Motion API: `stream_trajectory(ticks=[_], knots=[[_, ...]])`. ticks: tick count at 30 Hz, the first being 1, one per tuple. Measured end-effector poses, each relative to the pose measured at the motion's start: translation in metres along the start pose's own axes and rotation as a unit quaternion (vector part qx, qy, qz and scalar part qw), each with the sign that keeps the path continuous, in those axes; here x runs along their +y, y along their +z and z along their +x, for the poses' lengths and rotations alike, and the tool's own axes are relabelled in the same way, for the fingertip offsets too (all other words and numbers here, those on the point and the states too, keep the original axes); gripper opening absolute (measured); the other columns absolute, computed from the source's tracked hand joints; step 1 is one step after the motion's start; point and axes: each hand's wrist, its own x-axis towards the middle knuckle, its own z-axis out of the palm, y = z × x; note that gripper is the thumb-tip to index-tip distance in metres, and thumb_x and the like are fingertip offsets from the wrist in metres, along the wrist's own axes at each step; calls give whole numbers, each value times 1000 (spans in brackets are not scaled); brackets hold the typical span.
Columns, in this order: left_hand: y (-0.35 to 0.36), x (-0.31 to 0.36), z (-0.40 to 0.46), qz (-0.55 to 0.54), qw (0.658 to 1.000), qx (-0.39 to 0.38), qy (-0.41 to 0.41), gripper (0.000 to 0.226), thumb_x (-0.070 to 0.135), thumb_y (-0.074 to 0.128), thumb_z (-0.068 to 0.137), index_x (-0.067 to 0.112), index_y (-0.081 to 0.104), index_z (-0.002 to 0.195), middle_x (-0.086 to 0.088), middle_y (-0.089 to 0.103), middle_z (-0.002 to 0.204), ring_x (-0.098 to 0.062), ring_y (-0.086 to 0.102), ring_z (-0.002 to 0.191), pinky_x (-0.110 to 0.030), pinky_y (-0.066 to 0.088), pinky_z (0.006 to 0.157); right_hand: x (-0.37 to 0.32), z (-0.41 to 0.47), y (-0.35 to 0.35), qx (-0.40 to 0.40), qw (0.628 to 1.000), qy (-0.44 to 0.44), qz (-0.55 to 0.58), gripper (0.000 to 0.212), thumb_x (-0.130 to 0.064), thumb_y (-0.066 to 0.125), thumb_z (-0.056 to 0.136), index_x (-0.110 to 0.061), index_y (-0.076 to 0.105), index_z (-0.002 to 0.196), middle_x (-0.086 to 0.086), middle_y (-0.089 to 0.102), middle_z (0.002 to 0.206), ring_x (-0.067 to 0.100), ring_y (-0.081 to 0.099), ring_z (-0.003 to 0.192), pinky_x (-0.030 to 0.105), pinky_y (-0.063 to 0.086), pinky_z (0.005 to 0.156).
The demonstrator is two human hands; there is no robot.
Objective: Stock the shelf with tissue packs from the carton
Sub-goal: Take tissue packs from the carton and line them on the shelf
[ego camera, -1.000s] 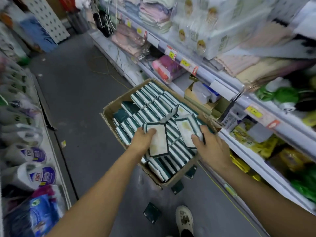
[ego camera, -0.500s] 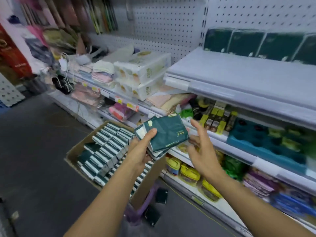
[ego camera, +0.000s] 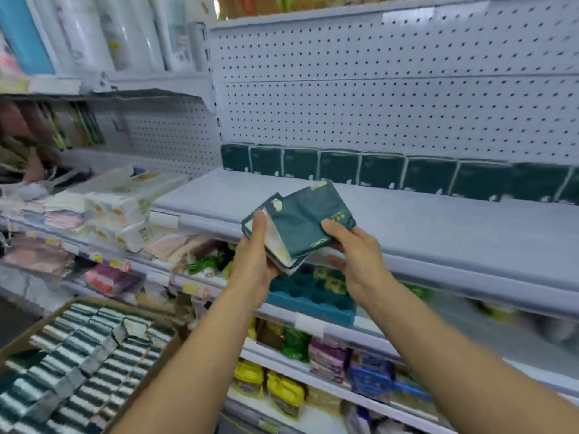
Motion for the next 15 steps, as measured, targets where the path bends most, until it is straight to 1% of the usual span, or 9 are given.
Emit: stream_trajectory(ticks=[1, 3, 6, 9, 11, 12, 13, 14, 15], knots=[[22, -7, 0, -3, 1000, -1, -8, 60, 58, 55, 87, 18, 57, 132, -10, 71, 120, -30, 69, 106, -49, 57, 87, -13, 3, -19, 24, 1000, -11, 14, 12, -21, 73, 84, -17, 66, 92, -2, 71, 84, 16, 61, 81, 32, 45, 69], [60, -21, 1, 6, 1000, -12, -20, 42, 42, 55, 98, 18, 57, 132, -9, 71, 120, -29, 69, 105, -46, 58, 82, -35, 6, -56, 68, 997, -23, 41, 8, -18, 70, 86, -16, 63, 91, 0, 68, 85, 15, 61, 81, 30, 47, 70], [110, -35, 5, 26, 998, -40, -31, 29, 25, 61, 97, 17, 58, 125, -6, 72, 109, -22, 69, 93, -34, 56, 68, -63, 15, -109, 128, 989, -40, 64, 11, -15, 68, 86, -11, 58, 88, 8, 64, 86, 22, 61, 81, 36, 51, 73], [149, -46, 16, 78, 994, -77, -25, 27, 23, 61, 97, 18, 57, 123, -5, 72, 107, -19, 69, 89, -33, 55, 66, -91, 19, -157, 178, 980, -84, 34, 10, -18, 66, 89, -11, 59, 94, 4, 66, 86, 18, 64, 75, 36, 55, 74], [170, -54, 27, 132, 986, -100, -5, 32, 25, 62, 97, 18, 55, 127, -6, 71, 113, -20, 69, 92, -32, 54, 64, -105, 22, -185, 193, 972, -130, -14, 9, -19, 63, 93, -14, 63, 101, 2, 69, 91, 13, 67, 75, 29, 58, 68], [180, -57, 32, 151, 983, -109, 2, 34, 26, 62, 96, 19, 55, 128, -6, 71, 114, -20, 69, 93, -31, 53, 62, -110, 26, -199, 192, 968, -156, -49, 7, -21, 61, 95, -19, 64, 101, 1, 71, 95, 11, 68, 78, 26, 58, 66], [190, -61, 38, 163, 979, -119, 6, 34, 27, 63, 96, 20, 54, 128, -5, 71, 115, -20, 69, 94, -30, 53, 62, -114, 30, -212, 195, 958, -182, -105, 8, -24, 60, 96, -24, 64, 102, 0, 71, 100, 10, 69, 83, 26, 59, 68], [199, -63, 43, 171, 977, -129, 9, 34, 28, 63, 96, 20, 54, 128, -4, 71, 114, -20, 69, 94, -29, 53, 61, -117, 37, -225, 203, 938, -210, -186, 12, -30, 59, 96, -29, 64, 107, -3, 69, 107, 11, 68, 90, 30, 59, 74], [209, -65, 48, 176, 974, -140, 10, 33, 28, 63, 96, 21, 54, 127, -3, 71, 114, -19, 69, 94, -29, 53, 61, -122, 44, -239, 214, 906, -233, -281, 21, -36, 58, 95, -33, 61, 115, -8, 67, 111, 12, 65, 97, 37, 58, 80]])
